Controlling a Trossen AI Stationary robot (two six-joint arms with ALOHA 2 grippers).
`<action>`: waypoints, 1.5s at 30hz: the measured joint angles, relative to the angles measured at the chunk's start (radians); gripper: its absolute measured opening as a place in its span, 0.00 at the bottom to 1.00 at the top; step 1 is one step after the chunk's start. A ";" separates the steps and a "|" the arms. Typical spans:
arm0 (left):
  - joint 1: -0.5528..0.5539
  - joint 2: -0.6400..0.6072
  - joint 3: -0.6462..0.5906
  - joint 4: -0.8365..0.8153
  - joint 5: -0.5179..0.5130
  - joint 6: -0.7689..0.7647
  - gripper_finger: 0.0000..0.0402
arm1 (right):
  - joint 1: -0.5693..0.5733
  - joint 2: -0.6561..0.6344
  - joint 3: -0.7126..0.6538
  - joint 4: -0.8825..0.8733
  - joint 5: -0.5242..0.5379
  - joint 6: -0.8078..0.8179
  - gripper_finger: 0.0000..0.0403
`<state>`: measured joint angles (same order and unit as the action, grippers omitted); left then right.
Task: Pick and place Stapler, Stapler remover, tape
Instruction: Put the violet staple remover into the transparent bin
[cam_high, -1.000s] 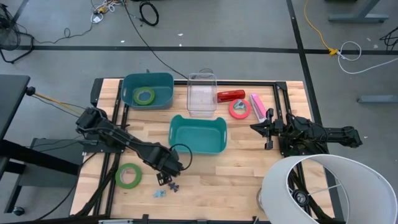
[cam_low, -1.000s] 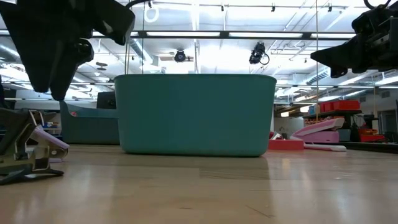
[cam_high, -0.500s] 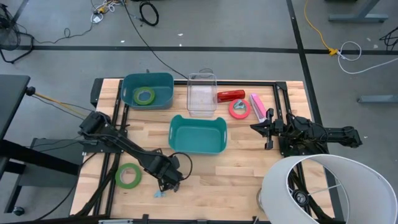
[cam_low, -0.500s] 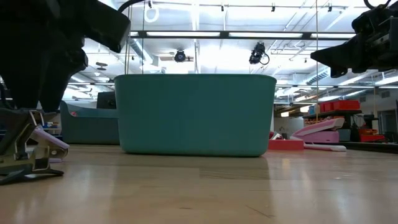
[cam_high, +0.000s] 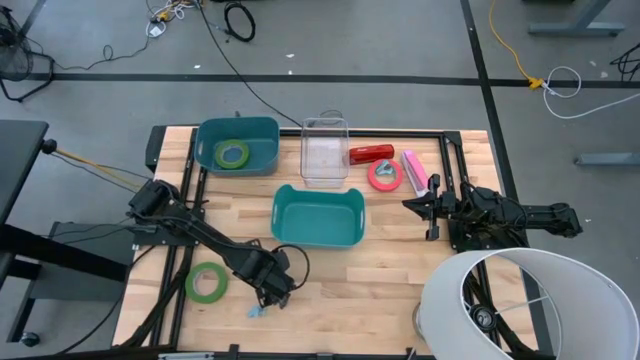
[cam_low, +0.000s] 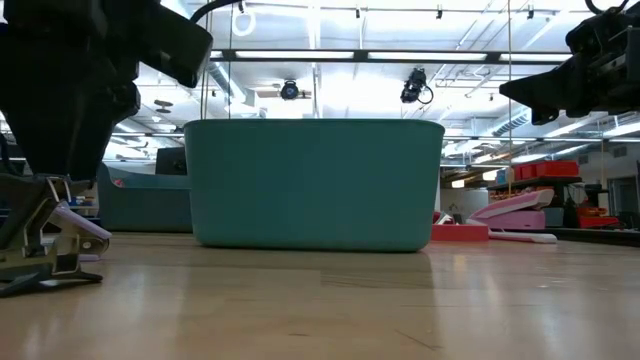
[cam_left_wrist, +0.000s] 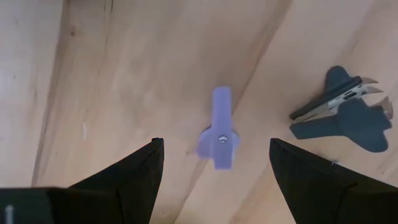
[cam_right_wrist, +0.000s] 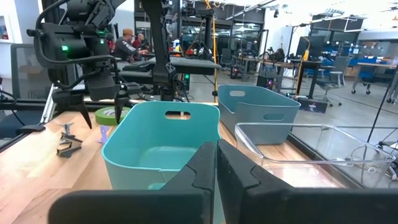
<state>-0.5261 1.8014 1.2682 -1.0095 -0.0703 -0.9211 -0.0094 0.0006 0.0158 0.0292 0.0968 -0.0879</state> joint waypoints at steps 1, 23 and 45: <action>-0.005 -0.006 0.000 -0.007 -0.012 0.013 0.74 | 0.000 0.000 0.000 0.000 0.000 0.000 0.04; -0.220 -0.154 0.000 -0.093 -0.247 -0.010 0.74 | 0.000 0.000 0.000 0.000 0.000 0.000 0.04; -0.171 -0.264 -0.312 0.278 -0.215 0.016 0.74 | 0.000 0.000 0.000 0.000 0.000 0.000 0.04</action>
<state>-0.6974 1.5373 0.9561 -0.7313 -0.2856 -0.9051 -0.0093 0.0006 0.0158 0.0288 0.0968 -0.0879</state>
